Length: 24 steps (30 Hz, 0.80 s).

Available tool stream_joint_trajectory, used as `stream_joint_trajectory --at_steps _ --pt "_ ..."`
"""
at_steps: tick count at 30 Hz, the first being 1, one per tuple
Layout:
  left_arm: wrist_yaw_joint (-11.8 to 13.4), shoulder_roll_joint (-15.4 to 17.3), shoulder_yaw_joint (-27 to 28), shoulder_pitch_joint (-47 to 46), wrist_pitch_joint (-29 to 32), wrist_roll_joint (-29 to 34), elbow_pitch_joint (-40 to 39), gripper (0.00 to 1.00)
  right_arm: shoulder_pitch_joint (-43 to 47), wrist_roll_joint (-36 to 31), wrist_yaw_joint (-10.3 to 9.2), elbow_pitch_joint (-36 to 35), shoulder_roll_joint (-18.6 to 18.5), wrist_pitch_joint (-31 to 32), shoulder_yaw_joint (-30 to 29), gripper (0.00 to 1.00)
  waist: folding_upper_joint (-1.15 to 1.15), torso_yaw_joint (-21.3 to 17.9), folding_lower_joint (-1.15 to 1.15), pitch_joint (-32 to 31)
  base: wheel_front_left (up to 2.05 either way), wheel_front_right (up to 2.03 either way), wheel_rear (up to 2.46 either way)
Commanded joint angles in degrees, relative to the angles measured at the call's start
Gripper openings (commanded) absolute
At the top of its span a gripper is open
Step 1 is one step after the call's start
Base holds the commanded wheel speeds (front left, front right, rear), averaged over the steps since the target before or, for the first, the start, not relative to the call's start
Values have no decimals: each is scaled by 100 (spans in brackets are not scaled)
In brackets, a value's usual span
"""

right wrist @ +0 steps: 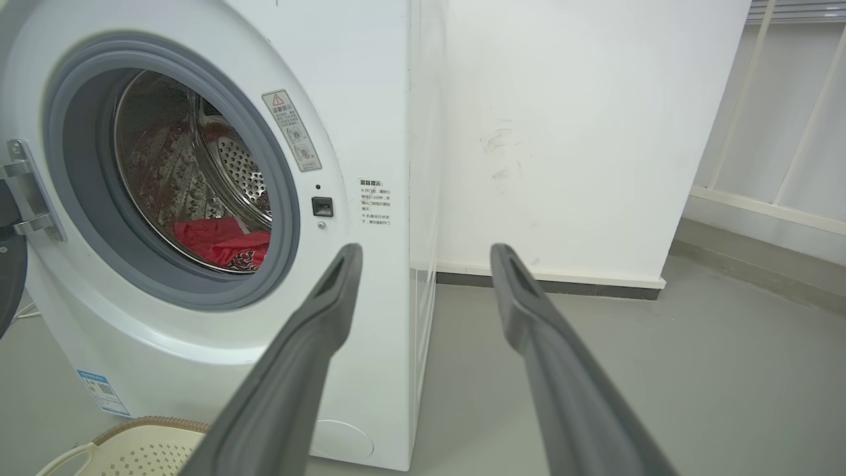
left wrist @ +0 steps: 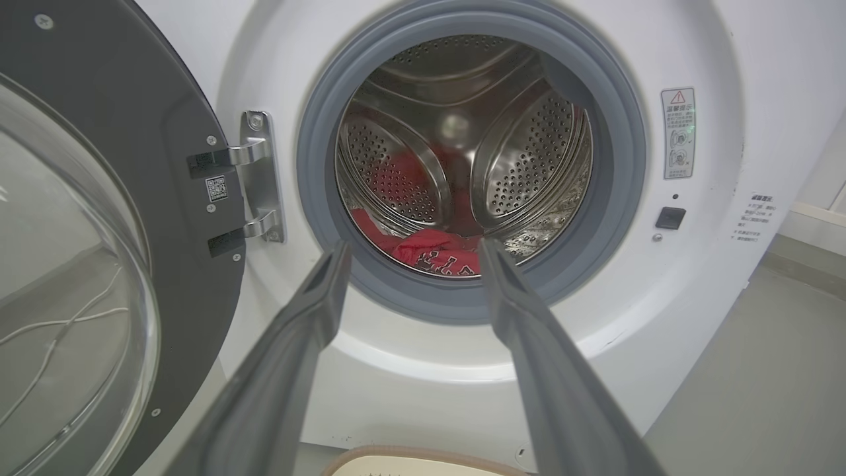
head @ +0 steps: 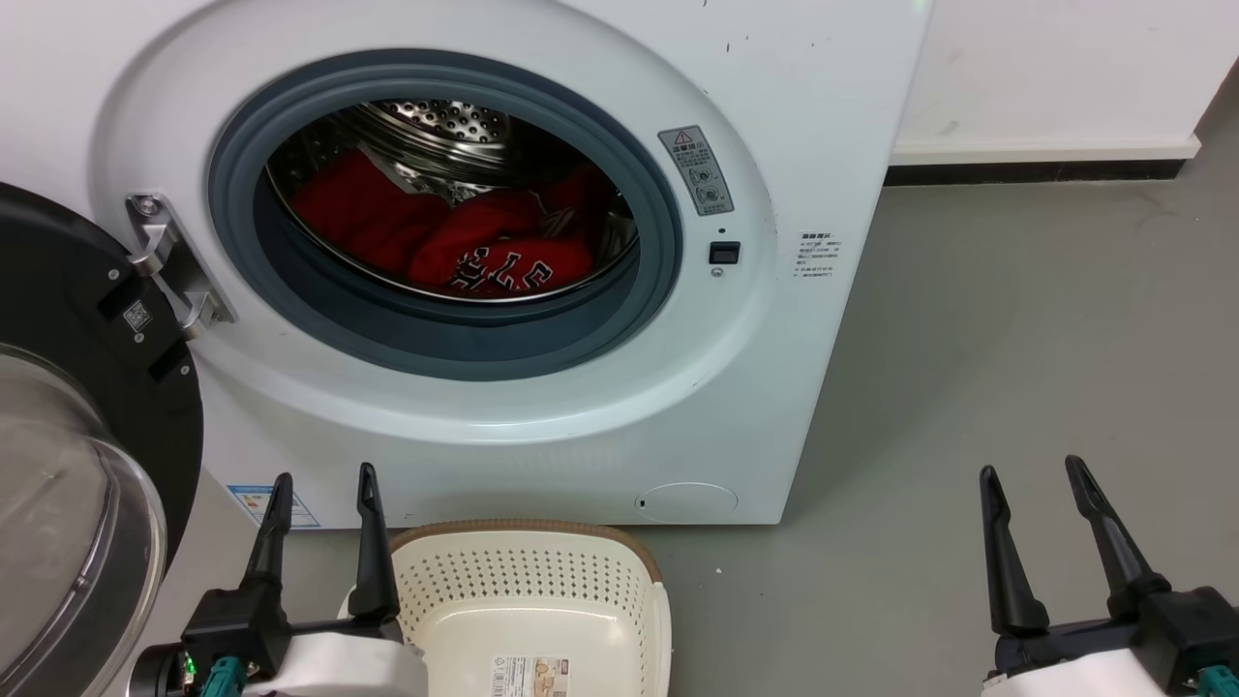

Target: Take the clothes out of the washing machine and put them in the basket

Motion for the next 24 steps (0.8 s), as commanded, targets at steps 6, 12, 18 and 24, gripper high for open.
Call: stream_joint_trajectory --at_steps 6,12,18,24 --pt "-66 -12 44 80 -89 227 50 100 97 -242 -2 -71 -18 -99 19 100 0 -11 0 13 0 0 0" --pt "-85 -12 42 111 -154 332 126 100 144 -397 -3 -89 -16 -143 32 100 0 -37 0 4 0 0 0" --pt "-88 -12 39 81 -142 251 180 100 133 -261 -3 -68 -15 -142 -10 100 0 -40 0 -3 0 0 0" --pt "-67 -13 61 95 -142 243 208 100 130 -204 -3 -18 -14 -142 -10 100 0 -43 0 -12 0 0 0"
